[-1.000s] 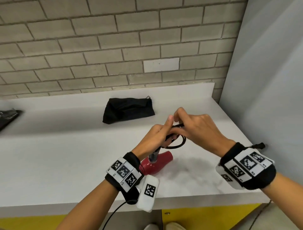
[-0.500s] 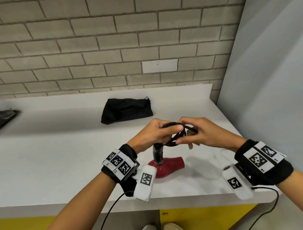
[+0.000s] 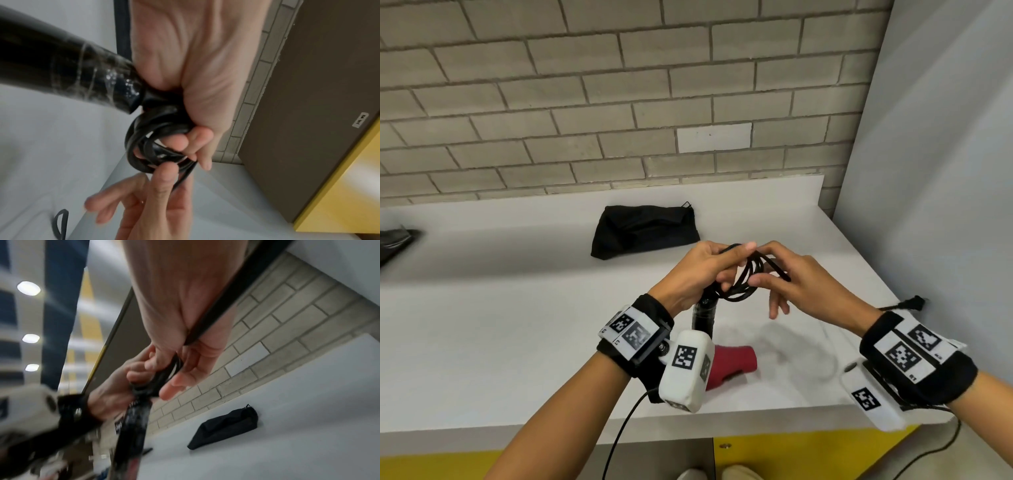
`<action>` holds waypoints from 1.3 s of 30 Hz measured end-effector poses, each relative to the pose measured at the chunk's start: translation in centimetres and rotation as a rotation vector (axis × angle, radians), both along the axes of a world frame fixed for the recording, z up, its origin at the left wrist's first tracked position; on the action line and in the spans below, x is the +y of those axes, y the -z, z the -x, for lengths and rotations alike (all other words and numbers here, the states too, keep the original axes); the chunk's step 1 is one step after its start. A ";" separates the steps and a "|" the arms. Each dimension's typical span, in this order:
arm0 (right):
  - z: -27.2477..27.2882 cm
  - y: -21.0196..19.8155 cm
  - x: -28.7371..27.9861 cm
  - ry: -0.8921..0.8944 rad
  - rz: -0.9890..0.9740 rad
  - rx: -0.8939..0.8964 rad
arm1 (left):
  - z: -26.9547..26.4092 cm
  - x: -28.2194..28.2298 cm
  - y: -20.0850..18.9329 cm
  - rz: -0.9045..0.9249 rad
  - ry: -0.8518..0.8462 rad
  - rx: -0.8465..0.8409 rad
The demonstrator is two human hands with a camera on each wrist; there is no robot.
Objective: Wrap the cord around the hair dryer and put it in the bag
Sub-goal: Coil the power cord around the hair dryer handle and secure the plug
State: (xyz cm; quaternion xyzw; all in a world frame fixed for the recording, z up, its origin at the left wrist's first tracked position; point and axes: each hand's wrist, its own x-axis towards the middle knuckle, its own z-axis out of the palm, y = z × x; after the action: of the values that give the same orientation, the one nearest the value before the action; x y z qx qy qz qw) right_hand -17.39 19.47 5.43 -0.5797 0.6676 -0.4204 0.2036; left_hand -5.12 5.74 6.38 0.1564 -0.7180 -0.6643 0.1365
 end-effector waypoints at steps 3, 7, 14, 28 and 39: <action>-0.2 0.5 0.6 0.036 0.023 0.133 | 0.2 -0.1 -0.3 -0.045 -0.026 0.027; 2.0 2.0 2.9 0.129 0.029 0.332 | -0.3 -1.8 -1.0 -0.122 -0.150 0.061; 5.0 5.3 6.0 0.376 0.411 0.504 | -1.1 -3.2 -1.6 -0.117 -0.186 0.066; -2.7 3.7 0.3 -0.017 0.449 1.223 | 0.7 -0.1 0.3 -0.089 -0.016 -0.037; -3.2 -0.5 -1.1 0.182 0.430 0.917 | -0.2 1.2 0.4 0.028 0.062 -0.049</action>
State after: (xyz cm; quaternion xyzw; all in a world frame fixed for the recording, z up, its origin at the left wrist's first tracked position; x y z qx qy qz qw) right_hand -14.24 18.38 5.96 -0.6729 0.6343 -0.2668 -0.2713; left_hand -4.91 6.91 6.02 0.1482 -0.7351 -0.6539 0.1004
